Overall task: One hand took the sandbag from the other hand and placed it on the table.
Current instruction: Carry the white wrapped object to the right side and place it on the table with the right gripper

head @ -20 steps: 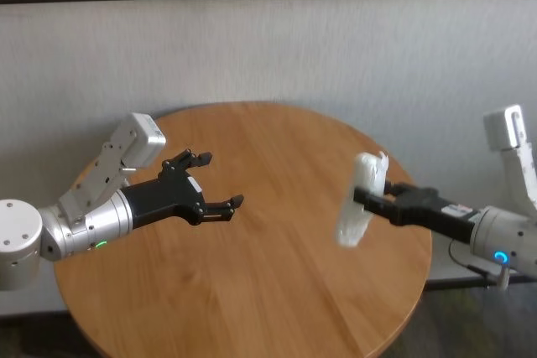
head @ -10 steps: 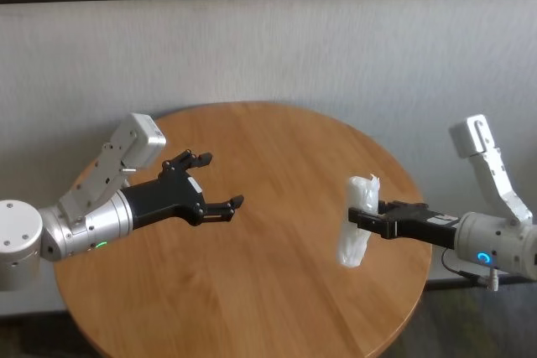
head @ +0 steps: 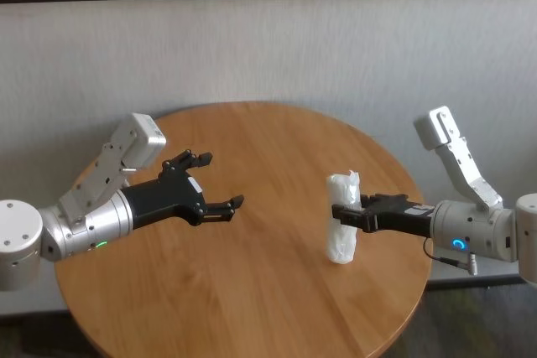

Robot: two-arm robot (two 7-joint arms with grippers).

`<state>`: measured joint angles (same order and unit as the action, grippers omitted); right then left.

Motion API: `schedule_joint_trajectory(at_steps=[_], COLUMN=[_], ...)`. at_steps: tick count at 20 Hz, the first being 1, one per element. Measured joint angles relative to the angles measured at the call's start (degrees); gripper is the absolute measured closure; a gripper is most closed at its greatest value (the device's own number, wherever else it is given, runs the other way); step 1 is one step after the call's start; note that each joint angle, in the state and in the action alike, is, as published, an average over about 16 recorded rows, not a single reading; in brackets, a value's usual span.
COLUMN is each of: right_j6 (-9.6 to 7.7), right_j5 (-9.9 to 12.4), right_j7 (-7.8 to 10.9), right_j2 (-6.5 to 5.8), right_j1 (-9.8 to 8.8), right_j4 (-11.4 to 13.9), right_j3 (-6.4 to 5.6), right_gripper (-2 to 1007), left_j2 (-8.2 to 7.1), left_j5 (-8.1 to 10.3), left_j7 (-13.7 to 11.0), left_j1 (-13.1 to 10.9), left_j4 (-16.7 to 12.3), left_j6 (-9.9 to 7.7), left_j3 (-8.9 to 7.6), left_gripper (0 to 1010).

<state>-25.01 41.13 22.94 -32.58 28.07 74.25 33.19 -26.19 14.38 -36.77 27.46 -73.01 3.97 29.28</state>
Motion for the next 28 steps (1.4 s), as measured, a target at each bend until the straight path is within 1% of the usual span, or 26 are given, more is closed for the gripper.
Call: schedule_joint_trajectory(at_steps=[3, 6, 10, 14, 18, 24, 26, 28], right_j6=[-0.05, 0.02, 0.09, 0.13, 0.15, 0.2, 0.46, 1.14], right_j5=[-0.8, -1.2, -1.1, -0.9, -0.7, -0.5, -0.6, -1.0], right_j7=[0.17, 0.27, 0.23, 0.17, 0.12, 0.05, -0.04, -0.16], right_j2=[0.54, 0.75, 0.74, 0.65, 0.58, 0.51, 0.49, 0.47], right_j1=[0.79, 1.07, 1.0, 0.82, 0.69, 0.54, 0.47, 0.38], right_j4=[-0.8, -1.2, -1.1, -1.0, -0.8, -0.7, -0.5, -0.1], right_j3=[0.53, 0.76, 0.71, 0.57, 0.46, 0.34, 0.3, 0.25], right_gripper=[431, 431, 423, 388, 326, 182, 135, 95], left_j2=[0.0, 0.0, 0.0, 0.0, 0.0, 0.0, 0.0, 0.0], left_j5=[0.0, 0.0, 0.0, 0.0, 0.0, 0.0, 0.0, 0.0], left_j7=[0.0, 0.0, 0.0, 0.0, 0.0, 0.0, 0.0, 0.0], left_j1=[0.0, 0.0, 0.0, 0.0, 0.0, 0.0, 0.0, 0.0], left_j4=[0.0, 0.0, 0.0, 0.0, 0.0, 0.0, 0.0, 0.0], left_j6=[0.0, 0.0, 0.0, 0.0, 0.0, 0.0, 0.0, 0.0], left_j3=[0.0, 0.0, 0.0, 0.0, 0.0, 0.0, 0.0, 0.0], left_gripper=[7, 7, 7, 7, 7, 7, 7, 7])
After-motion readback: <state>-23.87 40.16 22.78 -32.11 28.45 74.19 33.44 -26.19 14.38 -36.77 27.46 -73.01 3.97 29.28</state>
